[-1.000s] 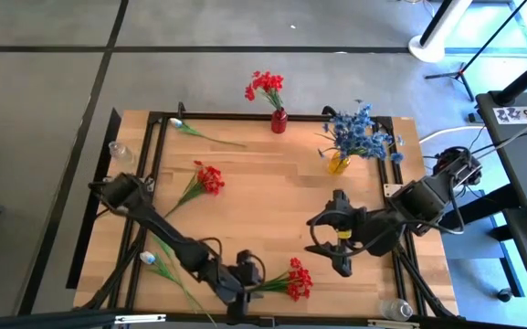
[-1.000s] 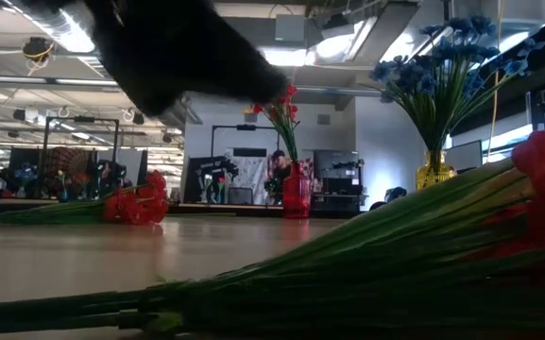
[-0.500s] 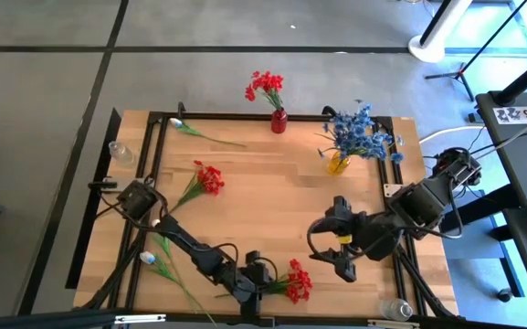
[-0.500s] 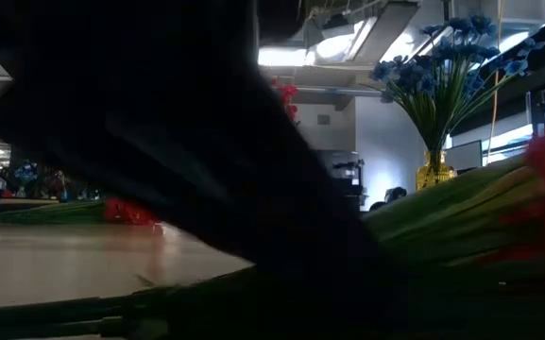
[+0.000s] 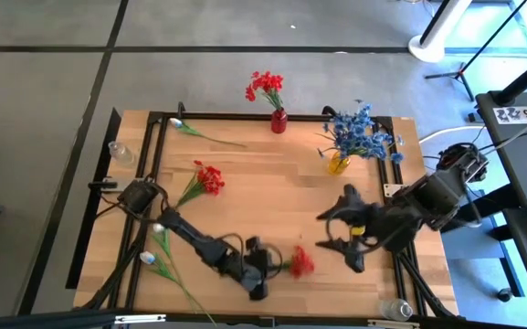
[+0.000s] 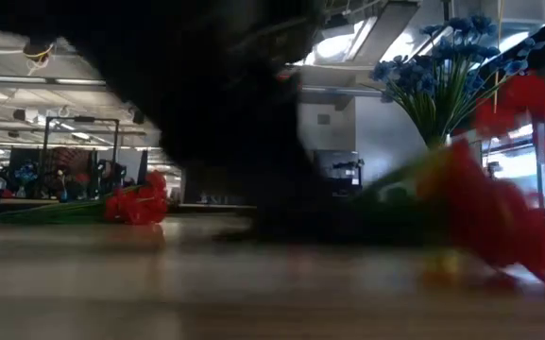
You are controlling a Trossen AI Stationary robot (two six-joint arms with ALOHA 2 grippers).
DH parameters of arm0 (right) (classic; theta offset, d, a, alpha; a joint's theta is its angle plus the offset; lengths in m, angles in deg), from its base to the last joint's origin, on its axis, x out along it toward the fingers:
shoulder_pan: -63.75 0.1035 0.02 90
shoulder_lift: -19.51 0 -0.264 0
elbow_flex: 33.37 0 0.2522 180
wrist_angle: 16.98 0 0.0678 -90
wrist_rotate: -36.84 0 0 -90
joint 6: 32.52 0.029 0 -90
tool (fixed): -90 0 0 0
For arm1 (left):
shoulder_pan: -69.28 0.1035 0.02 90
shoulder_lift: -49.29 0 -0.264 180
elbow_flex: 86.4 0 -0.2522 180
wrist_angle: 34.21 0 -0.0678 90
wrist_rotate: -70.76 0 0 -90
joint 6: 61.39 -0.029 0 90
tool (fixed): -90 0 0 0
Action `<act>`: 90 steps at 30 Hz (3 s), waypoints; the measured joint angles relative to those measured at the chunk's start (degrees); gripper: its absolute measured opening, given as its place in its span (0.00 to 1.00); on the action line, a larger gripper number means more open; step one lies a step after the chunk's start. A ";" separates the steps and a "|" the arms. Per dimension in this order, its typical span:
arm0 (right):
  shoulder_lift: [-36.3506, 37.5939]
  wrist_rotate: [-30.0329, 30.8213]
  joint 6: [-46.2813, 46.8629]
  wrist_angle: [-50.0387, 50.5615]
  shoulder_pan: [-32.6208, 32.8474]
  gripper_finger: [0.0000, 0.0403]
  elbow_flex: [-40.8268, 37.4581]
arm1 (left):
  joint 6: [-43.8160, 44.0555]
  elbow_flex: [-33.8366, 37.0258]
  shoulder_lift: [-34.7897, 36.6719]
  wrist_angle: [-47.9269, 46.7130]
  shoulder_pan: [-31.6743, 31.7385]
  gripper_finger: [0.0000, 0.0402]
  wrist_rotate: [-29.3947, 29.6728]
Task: Sort flowers into vase by color
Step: Put the bottom red flowers into the red vase
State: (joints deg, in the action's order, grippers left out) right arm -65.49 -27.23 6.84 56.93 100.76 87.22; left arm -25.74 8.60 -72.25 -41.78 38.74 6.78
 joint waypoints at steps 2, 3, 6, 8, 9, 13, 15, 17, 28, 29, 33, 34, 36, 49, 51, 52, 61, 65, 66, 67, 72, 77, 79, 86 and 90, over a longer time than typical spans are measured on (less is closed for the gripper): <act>1.48 2.64 -2.03 -0.10 -0.07 0.74 0.02 | -0.80 0.00 4.03 -1.06 1.68 0.06 1.77; 2.03 3.83 -3.36 -0.19 -0.45 0.74 0.03 | -2.12 -0.07 6.20 -1.30 2.45 0.07 2.67; 3.74 4.28 -5.72 -0.52 -2.45 0.74 0.04 | -8.85 -0.17 12.93 -2.64 4.91 0.05 4.74; 5.14 3.12 -6.20 -0.58 -4.56 0.74 0.04 | -13.03 -0.15 17.62 -3.41 7.11 0.04 7.00; 5.87 2.73 -7.07 -0.70 -5.90 0.74 0.04 | -15.43 -0.15 20.39 -3.49 8.17 0.03 8.63; 8.03 1.93 -15.54 -2.28 -11.75 0.74 0.04 | -23.89 -0.17 30.42 -2.30 13.50 0.04 11.49; 9.08 1.01 -22.50 -5.43 -15.57 0.74 0.04 | -26.94 -0.17 34.82 -1.07 17.14 0.05 10.54; 10.30 -1.41 -29.64 -9.83 -20.01 0.74 0.04 | -30.57 -0.17 39.05 1.12 21.17 0.05 9.72; 9.05 -31.07 -40.52 -33.28 -51.19 0.74 0.11 | -33.51 -0.23 46.54 23.78 45.66 0.04 -20.80; 7.46 -34.24 -39.08 -35.41 -53.02 0.74 0.11 | -32.25 -0.31 46.00 24.72 47.10 0.04 -22.03; 1.52 -40.02 -35.02 -42.62 -57.13 0.74 0.00 | -27.65 -0.17 43.06 28.44 51.34 0.04 -27.44; 0.34 -40.06 -34.44 -43.94 -57.68 0.74 0.00 | -26.91 -0.17 42.72 29.61 51.85 0.04 -28.20; -1.55 -39.95 -33.37 -47.34 -58.41 0.74 0.00 | -26.91 -0.20 42.30 30.52 52.49 0.04 -29.34; -10.75 -44.97 -21.67 -65.09 -58.05 0.70 0.00 | -22.55 -0.17 42.12 28.24 53.94 0.04 -38.87; -11.06 -45.03 -21.65 -66.65 -57.97 0.64 0.00 | -22.24 -0.17 42.12 28.26 53.92 0.06 -39.06; -11.14 -45.03 -21.63 -66.84 -57.94 0.60 0.04 | -22.26 -0.17 42.12 28.24 53.92 0.07 -39.07; -11.27 -44.92 -22.12 -65.77 -58.05 0.07 0.02 | -21.79 -0.17 42.33 24.69 55.73 0.18 -43.22; -11.27 -41.75 -23.72 -64.10 -58.16 0.05 0.02 | -19.38 -0.17 43.42 20.05 58.16 0.26 -46.18; -11.12 -41.34 -24.13 -63.42 -58.74 0.06 0.02 | -19.38 -0.17 44.10 18.22 58.92 0.28 -46.53; -10.94 -41.24 -24.65 -62.48 -59.39 0.05 0.02 | -20.01 -0.17 45.05 16.17 59.55 0.30 -46.71; -10.16 -39.53 -26.30 -60.59 -64.30 0.03 0.02 | -28.48 -0.19 51.65 0.88 62.60 0.36 -46.99; -10.09 -33.68 -29.24 -57.65 -69.38 0.02 0.04 | -32.35 -0.19 57.57 -12.05 64.05 0.36 -41.78; -10.09 -30.39 -30.80 -56.62 -71.10 0.02 0.04 | -32.79 -0.20 59.22 -15.45 64.08 0.35 -40.10; -10.09 -22.49 -34.91 -57.58 -75.27 0.01 -5.21 | -30.80 -0.20 60.59 -21.64 63.25 0.33 -38.52; -10.14 -22.40 -32.45 -62.37 -77.35 0.02 -12.32 | -30.19 -0.20 60.45 -22.07 62.20 0.33 -38.53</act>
State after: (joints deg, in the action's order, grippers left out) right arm -75.64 -49.63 -25.60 -5.44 23.41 74.90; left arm -55.93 8.40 -11.80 -63.85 100.95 -31.75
